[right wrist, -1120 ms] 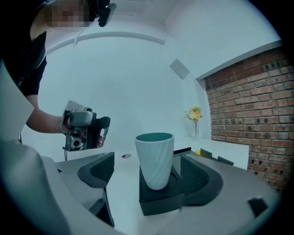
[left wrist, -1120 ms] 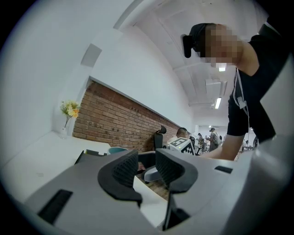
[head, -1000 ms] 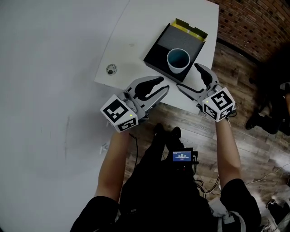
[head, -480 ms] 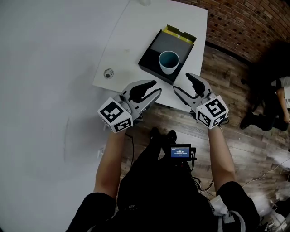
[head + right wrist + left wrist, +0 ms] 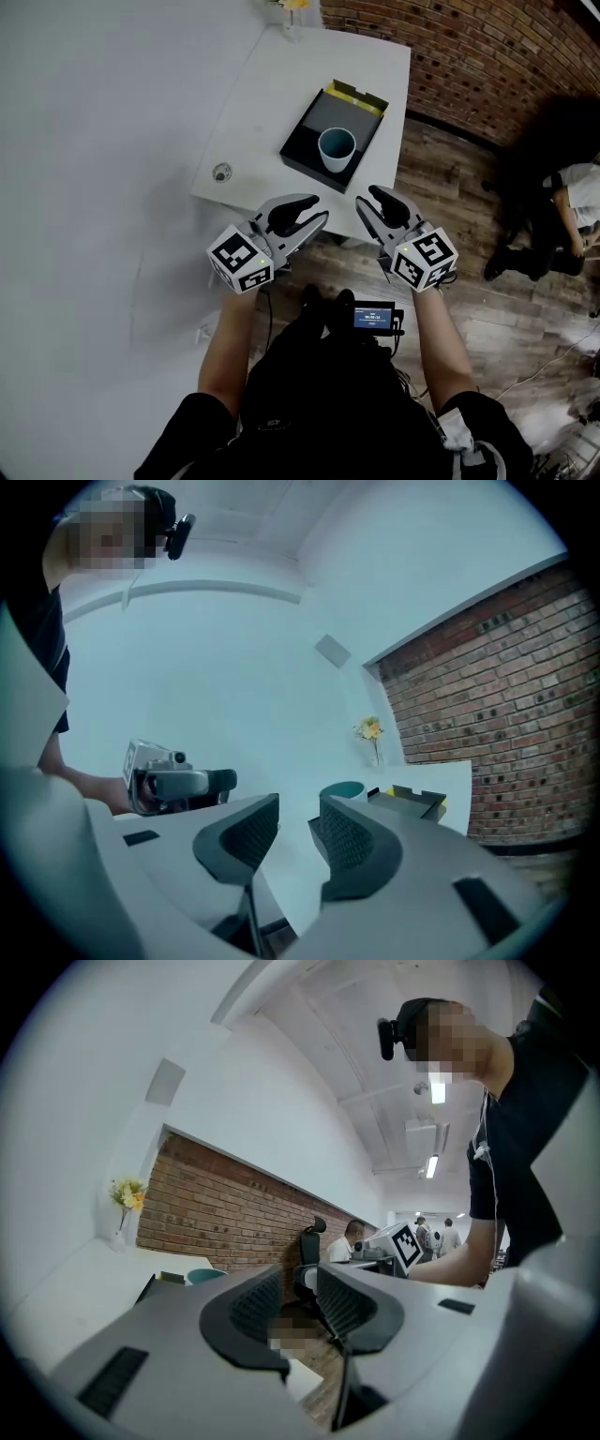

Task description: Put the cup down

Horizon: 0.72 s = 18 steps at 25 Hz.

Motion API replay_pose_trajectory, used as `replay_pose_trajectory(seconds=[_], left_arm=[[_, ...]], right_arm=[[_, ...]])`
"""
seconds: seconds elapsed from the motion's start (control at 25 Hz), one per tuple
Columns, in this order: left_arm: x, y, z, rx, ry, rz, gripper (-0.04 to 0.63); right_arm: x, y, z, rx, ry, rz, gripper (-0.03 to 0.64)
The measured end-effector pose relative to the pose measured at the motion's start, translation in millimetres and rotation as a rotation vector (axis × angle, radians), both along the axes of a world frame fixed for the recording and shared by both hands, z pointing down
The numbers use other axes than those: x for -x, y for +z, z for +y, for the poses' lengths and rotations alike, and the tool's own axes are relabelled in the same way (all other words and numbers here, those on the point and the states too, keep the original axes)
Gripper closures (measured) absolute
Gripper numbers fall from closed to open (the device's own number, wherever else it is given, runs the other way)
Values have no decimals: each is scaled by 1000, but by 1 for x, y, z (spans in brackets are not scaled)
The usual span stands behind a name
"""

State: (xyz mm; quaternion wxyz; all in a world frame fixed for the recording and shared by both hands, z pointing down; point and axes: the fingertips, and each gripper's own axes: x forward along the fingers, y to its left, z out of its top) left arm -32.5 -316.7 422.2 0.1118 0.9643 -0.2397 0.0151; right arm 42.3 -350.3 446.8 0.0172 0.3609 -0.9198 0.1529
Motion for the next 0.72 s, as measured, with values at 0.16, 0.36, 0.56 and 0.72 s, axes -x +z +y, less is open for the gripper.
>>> replay_pose_trajectory(seconds=[0.16,0.36,0.56,0.72], left_arm=[[-3,-2,12,5,4,3,472],[-7,-2,21,3,8,13,472],[-8,-3,23,-4,10,16,472],[-8,-5,22,-5,6,15,472]], right_arm=[[-3,-8,10,19,8,-23,483],[-4,-13,20,24,13,-38,492],[2,-11,26,27,3,-35,495],[5,-13,26,23,-6,-33,494]])
